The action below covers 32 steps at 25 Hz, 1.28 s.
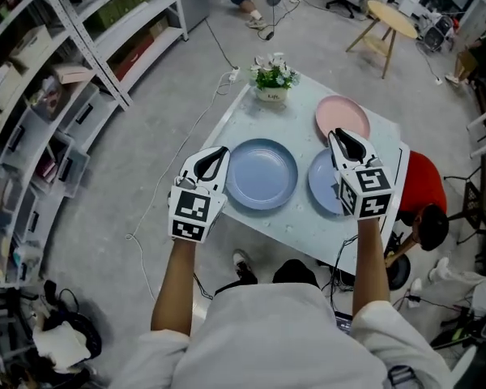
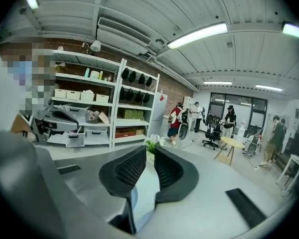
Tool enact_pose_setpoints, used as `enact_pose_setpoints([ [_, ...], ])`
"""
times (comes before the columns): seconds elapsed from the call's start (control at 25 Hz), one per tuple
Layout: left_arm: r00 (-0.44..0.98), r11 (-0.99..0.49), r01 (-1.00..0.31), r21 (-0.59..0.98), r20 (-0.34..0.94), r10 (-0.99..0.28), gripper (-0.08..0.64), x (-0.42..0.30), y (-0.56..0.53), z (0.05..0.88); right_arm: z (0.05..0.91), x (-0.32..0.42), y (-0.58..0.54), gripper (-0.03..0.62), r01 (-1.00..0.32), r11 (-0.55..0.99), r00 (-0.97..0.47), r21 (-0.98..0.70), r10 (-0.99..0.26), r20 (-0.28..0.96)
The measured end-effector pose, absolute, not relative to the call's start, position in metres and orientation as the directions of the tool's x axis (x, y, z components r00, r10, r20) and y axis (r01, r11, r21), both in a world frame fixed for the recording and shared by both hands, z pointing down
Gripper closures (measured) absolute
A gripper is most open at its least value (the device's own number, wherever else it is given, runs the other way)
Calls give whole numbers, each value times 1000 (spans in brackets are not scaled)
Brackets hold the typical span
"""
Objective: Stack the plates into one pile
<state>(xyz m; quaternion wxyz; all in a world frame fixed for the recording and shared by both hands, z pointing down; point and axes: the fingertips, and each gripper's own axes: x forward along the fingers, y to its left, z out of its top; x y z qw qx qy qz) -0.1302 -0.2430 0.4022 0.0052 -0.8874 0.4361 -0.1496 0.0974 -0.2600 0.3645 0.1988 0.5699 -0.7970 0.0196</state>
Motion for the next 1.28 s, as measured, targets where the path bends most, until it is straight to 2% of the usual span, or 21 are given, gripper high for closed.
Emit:
enact_pose_setpoints([
  [0.28, 585, -636, -766, -89, 312, -748, 543, -137, -286, 436, 412, 105, -320, 447, -922, 333, -225, 200, -877, 424],
  [0.64, 550, -609, -792, -33, 392, -737, 543, -121, -345, 485, 513, 147, -425, 377, -917, 347, -185, 196, -807, 562],
  [1.0, 526, -597, -802, 4, 479, -703, 543, -96, -409, 537, 632, 185, -498, 311, -921, 353, -127, 166, -674, 727],
  [1.08, 523, -595, -804, 14, 494, -695, 543, -93, -416, 550, 655, 191, -504, 305, -924, 342, -104, 169, -653, 750],
  [1.28, 521, -603, -798, 16, 523, -675, 543, -88, -425, 573, 696, 211, -511, 344, -936, 294, -25, 194, -604, 796],
])
